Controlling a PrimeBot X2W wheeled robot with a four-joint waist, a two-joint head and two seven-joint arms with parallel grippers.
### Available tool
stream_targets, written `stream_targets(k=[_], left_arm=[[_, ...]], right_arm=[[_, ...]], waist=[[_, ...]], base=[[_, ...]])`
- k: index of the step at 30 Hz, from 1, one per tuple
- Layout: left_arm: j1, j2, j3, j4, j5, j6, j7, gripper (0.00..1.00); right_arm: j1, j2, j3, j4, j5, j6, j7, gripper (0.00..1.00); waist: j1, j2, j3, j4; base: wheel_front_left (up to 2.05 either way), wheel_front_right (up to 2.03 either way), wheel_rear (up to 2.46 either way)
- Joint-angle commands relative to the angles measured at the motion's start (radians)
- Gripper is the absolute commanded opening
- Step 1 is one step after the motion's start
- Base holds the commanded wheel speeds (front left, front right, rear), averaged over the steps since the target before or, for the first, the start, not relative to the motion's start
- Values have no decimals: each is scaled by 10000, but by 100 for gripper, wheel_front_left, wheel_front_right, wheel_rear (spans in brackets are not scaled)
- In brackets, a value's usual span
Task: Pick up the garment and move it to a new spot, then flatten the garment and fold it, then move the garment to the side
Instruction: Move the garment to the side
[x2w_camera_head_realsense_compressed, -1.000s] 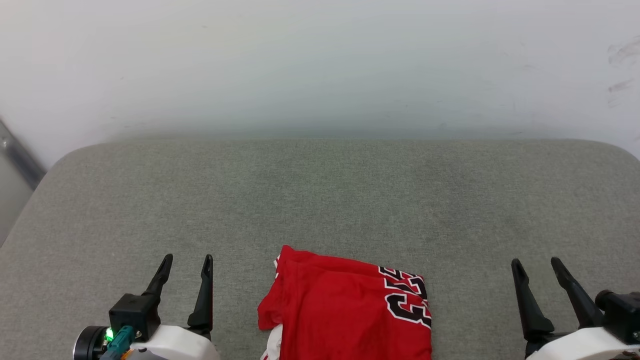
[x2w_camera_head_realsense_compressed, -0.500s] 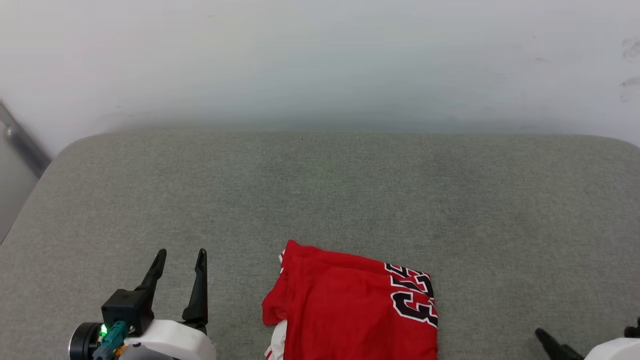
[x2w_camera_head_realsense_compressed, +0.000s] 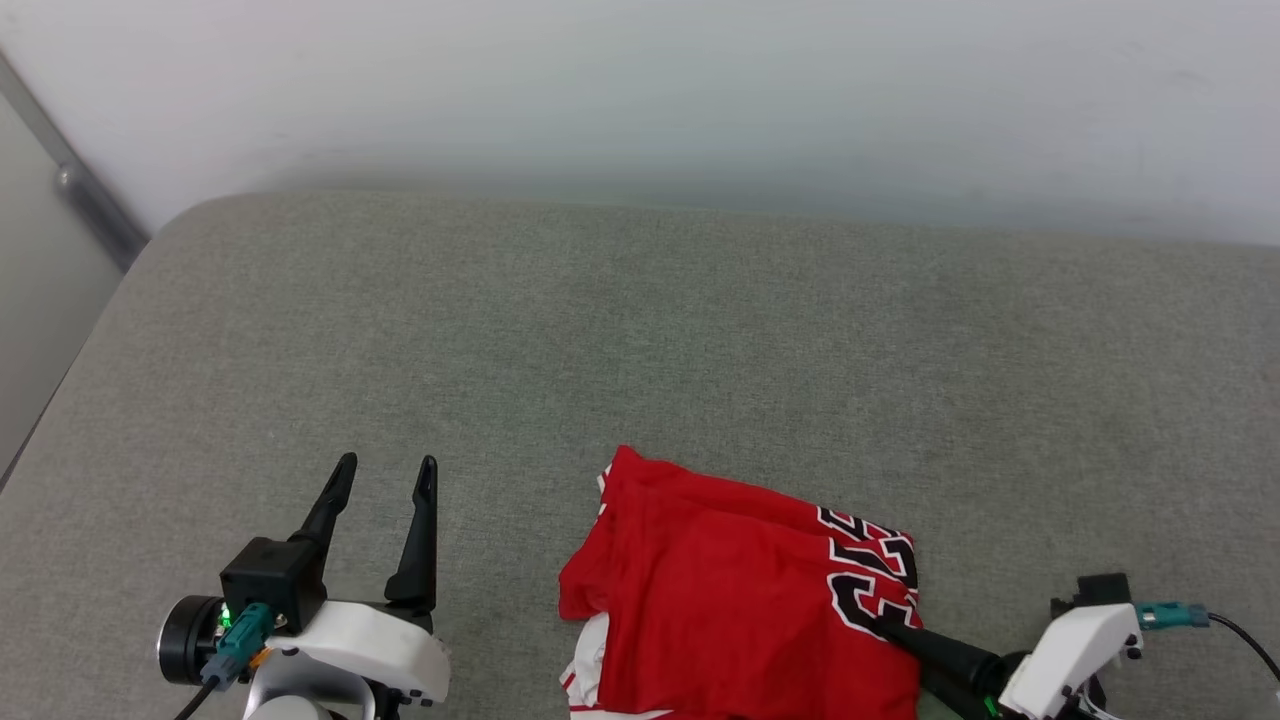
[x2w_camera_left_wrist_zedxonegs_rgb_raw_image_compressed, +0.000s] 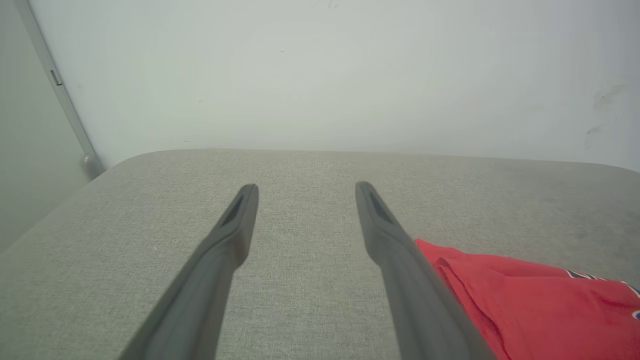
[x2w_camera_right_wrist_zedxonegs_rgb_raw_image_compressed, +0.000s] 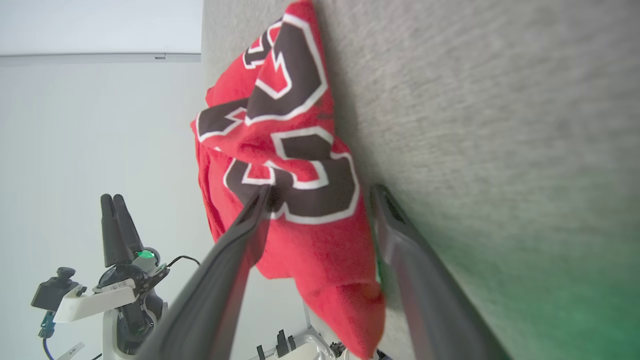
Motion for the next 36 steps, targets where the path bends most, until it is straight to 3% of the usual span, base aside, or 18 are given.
stream_targets(k=[1,3,4,5,6,7,8,15,22,28,36], left_arm=[[-141,-25,13,51,46,-49,-41,100],[-181,-35,13,94,53,-96,-40,100],[-205,-39,8,114,59,-115,-42,100],[-226,-47,5,133,71,-101,-43,100],[-226,-47,5,133,71,-101,-43,100],[-238,-43,0,152,103,-86,-43,100],[-237,-43,-2,161,119,-57,-43,100],[-49,-74,51,206,174,1,-45,100],[78,-164,54,37,274,72,-45,100],[114,-248,187,-245,273,71,-35,100],[-431,-229,304,-869,537,-135,-35,100]], right_arm=[[-214,95,581,188,263,-20,-197,100],[-371,92,987,288,282,-20,-341,100],[-448,94,1135,300,258,-18,-423,93],[-523,91,1243,304,167,-18,-497,38],[-523,91,1243,304,167,-18,-497,38],[-569,89,1349,285,34,-18,-580,5],[-624,88,1410,225,-107,-18,-676,0],[-739,-553,2094,-634,-1667,-14,-1270,0],[-822,-1547,2483,-872,-4809,-14,-1753,0],[-1071,-1915,2247,-896,-6570,-17,-1625,0],[-2085,-2271,1953,-727,-7716,-19,-1948,0]], waist=[[0,0,126,113],[0,0,135,156],[0,0,140,181],[0,0,140,203],[0,0,140,203],[0,0,136,225],[0,0,128,239],[0,0,-124,104],[0,0,-254,-509],[0,0,-32,-1587],[0,0,1147,-3433]], base=[[0,0,0],[0,0,0],[0,0,0],[0,0,0],[0,0,0],[0,0,0],[0,0,0],[0,0,0],[0,0,0],[0,0,0],[0,0,0]])
